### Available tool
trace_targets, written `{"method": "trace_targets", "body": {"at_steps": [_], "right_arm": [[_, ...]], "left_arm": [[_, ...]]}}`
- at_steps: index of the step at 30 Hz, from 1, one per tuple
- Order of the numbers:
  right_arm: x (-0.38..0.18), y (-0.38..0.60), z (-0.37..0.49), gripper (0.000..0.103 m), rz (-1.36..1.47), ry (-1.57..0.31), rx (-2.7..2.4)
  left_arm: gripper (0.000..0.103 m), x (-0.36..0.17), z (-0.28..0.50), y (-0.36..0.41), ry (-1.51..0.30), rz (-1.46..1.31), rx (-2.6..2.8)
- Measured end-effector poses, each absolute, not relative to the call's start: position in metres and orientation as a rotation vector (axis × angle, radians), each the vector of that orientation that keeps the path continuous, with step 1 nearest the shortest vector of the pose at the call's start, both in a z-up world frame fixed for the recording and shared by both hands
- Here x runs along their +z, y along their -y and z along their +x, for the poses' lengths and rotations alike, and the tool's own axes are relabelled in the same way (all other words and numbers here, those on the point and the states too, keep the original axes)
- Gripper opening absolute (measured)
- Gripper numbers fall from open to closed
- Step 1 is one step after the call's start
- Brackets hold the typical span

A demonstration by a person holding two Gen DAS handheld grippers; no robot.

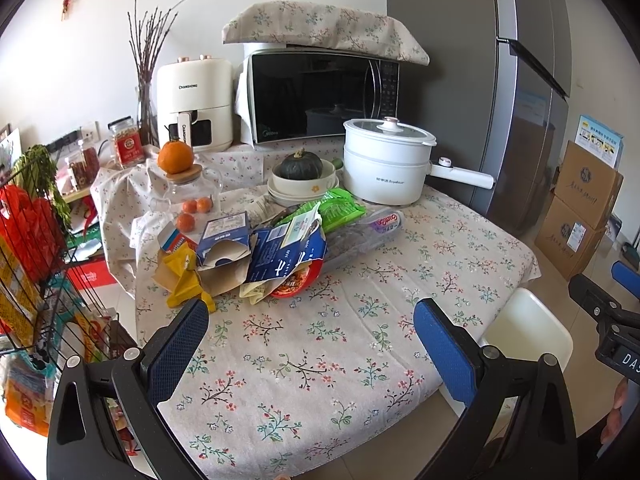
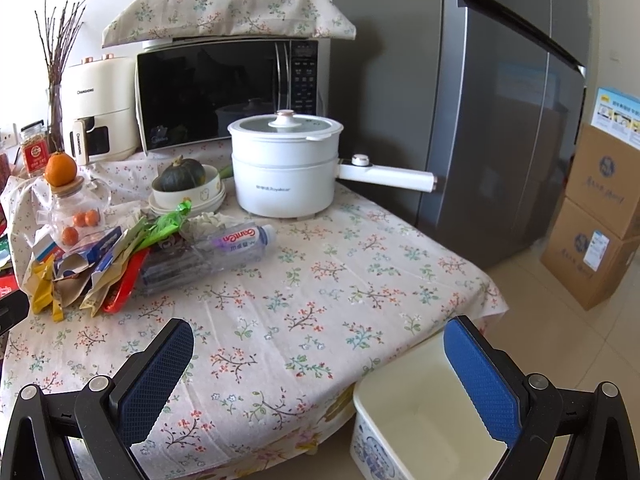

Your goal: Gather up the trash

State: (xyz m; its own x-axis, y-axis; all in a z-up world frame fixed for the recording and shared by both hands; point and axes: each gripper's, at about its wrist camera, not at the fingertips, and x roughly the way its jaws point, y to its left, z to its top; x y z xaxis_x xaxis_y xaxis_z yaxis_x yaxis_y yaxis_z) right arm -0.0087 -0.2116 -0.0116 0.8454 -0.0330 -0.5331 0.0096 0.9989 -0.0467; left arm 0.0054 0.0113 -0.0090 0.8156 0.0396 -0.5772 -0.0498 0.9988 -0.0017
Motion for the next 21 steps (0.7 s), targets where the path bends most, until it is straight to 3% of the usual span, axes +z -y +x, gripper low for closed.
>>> {"method": "trace_targets", "body": {"at_steps": [15, 21], "right_arm": [[-0.011, 0.214, -0.004, 0.103, -0.064, -0.570, -0.067], [-0.002, 0.204, 0.019, 0.103, -0.113, -0.619, -0.009]], "left_arm": [[0.103, -0.006, 0.011, -0.012, -0.630, -0.032, -0.035], [0.103, -0.002, 0.048, -0.033, -0.780, -0.101, -0.151]]}}
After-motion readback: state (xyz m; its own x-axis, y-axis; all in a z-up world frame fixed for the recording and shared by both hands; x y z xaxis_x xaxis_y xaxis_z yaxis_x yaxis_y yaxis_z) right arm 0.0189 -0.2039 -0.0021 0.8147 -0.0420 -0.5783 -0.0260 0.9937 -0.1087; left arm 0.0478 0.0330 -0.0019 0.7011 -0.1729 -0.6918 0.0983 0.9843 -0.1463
